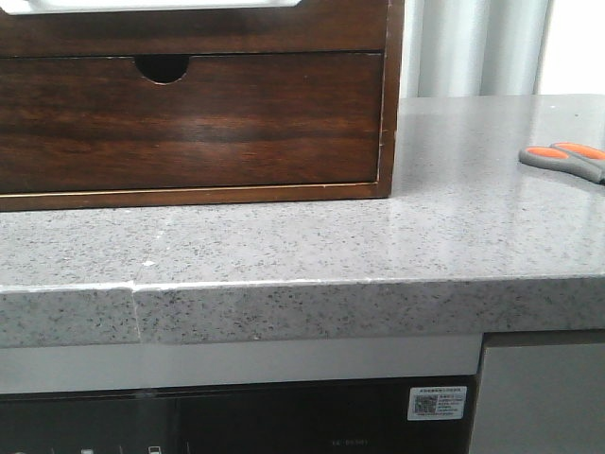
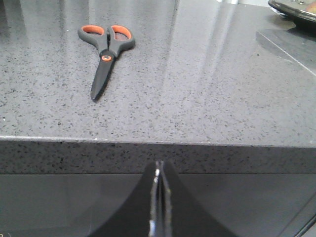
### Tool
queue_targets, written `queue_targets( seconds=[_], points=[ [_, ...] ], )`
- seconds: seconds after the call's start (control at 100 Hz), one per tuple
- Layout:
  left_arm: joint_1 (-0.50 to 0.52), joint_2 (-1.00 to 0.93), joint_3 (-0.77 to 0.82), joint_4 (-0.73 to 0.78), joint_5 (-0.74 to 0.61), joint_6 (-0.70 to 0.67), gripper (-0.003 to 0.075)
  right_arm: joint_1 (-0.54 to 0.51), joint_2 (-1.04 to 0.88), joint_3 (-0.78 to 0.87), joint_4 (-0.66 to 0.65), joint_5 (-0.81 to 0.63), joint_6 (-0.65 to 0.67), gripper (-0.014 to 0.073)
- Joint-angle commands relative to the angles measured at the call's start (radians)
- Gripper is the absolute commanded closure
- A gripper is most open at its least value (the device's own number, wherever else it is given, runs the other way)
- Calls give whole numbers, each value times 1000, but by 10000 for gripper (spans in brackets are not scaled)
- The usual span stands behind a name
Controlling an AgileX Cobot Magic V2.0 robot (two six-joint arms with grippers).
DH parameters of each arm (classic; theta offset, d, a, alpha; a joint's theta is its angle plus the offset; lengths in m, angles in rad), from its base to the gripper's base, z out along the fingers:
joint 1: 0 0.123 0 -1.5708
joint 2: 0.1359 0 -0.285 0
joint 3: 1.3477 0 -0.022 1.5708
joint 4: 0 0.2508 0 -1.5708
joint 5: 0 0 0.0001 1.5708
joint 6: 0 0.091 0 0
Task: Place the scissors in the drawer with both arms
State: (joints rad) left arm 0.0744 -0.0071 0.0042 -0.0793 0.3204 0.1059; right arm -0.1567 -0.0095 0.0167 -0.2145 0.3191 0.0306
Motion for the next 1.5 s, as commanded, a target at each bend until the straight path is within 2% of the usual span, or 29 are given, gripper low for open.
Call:
queue_targets(
  seconds=[0.0, 0.69, 0.91, 1.35, 1.49],
  points=[
    [-1, -32, 16, -5, -58, -7, 717, -3, -20, 13, -15, -33, -7, 699],
    [-1, -32, 16, -5, -77, -7, 717, -3, -20, 13, -15, -33, -7, 699],
    [-1, -32, 16, -5, -146, -7, 717, -3, -20, 13, -63, -59, -7, 699],
    [-1, -32, 16, 15, -151, -7, 717, -3, -20, 13, -116, -60, -7, 699],
    [-1, -32, 16, 15, -162, -7, 717, -3, -20, 13, -116, -150, -7, 699]
  ],
)
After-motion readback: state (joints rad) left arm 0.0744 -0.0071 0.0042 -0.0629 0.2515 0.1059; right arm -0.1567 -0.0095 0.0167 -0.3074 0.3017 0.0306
